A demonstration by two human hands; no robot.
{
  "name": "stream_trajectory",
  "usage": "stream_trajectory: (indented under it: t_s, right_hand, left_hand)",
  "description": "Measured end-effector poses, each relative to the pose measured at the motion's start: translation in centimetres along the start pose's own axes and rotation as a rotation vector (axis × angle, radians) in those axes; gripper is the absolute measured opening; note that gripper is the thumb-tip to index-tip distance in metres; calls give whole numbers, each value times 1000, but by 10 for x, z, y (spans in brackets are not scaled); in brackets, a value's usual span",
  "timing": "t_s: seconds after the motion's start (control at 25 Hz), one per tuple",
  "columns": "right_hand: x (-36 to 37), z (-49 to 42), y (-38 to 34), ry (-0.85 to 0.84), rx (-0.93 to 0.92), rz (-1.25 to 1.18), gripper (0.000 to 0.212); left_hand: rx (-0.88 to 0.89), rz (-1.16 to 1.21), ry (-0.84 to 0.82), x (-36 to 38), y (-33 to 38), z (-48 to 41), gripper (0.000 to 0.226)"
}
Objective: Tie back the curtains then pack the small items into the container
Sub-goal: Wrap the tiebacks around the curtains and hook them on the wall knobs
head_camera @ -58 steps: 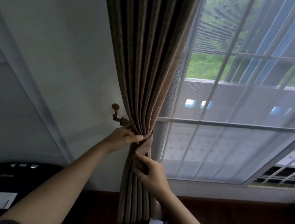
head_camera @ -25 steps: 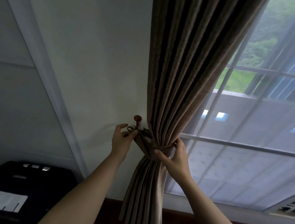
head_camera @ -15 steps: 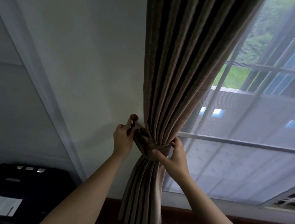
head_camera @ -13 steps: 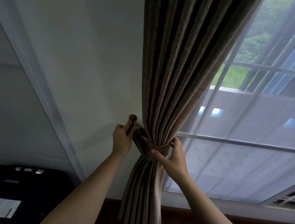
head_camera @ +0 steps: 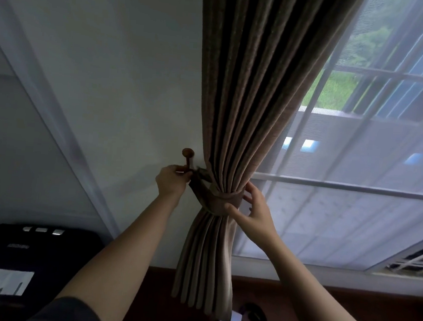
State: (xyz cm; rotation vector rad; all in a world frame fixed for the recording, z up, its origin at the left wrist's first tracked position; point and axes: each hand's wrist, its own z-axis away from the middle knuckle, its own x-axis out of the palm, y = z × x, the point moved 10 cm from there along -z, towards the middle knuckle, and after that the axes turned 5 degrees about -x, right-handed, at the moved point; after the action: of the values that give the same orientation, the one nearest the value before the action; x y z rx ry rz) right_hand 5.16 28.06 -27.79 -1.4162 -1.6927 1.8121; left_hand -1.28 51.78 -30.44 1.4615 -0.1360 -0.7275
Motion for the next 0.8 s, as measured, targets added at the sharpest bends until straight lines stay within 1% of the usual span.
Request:
stream_trajectory:
  t_s: [0.08, 0.16, 0.24, 0.28, 0.36, 0.4, 0.44, 0.48, 0.52, 0.6, 0.64, 0.68, 0.72, 0.76, 0.8]
  right_hand:
    - [1, 4, 6, -8, 32, -29, 71]
    - [4, 7, 10, -35, 64, -27, 70]
    - [7, 10, 14, -74, 91, -30, 72]
    - [8, 12, 15, -91, 101, -28, 72]
    - [8, 15, 18, -114, 121, -9, 70]
    - [8, 17, 19, -127, 128, 4, 68]
    - [8, 20, 21, -144, 139, 16, 66]
    - [9, 23, 24, -165, 157, 26, 65]
    - [11, 26, 28, -187, 180, 29, 64]
    - [20, 33, 37, -250, 236, 34, 68]
    - [26, 35, 40, -282, 257, 41, 74]
    - [32, 35, 41, -310, 270, 39, 81]
    - [38, 33, 42, -331, 276, 29, 86]
    - [44, 31, 42, -342, 282, 12, 88]
    - [50, 28, 44, -345, 293, -7, 87]
  left_hand:
    - [-114, 82, -65, 7, -15, -5, 33]
    - [-305, 388, -156, 20, -29, -8, 31]
    - [-473, 698, -191, 28, -30, -6, 18]
    - [-521, 802, -186, 28, -26, -4, 22]
    - [-539, 980, -168, 25, -12, -1, 28]
    - [-537, 1037, -160, 23, -9, 1, 28]
    - [-519, 1042, -166, 20, -7, 6, 30]
    - [-491, 992, -172, 20, -12, 8, 30]
    - [-470, 881, -170, 20, -22, 11, 28]
    - [-444, 507, -199, 26, -49, 23, 22]
    - [-404, 291, -262, 33, -60, 29, 27]
    - [-318, 75, -356, 41, -64, 37, 29]
    - [-194, -120, -467, 50, -64, 48, 29]
    - [-62, -270, -565, 57, -61, 61, 31]
    - [54, -355, -617, 58, -59, 70, 31]
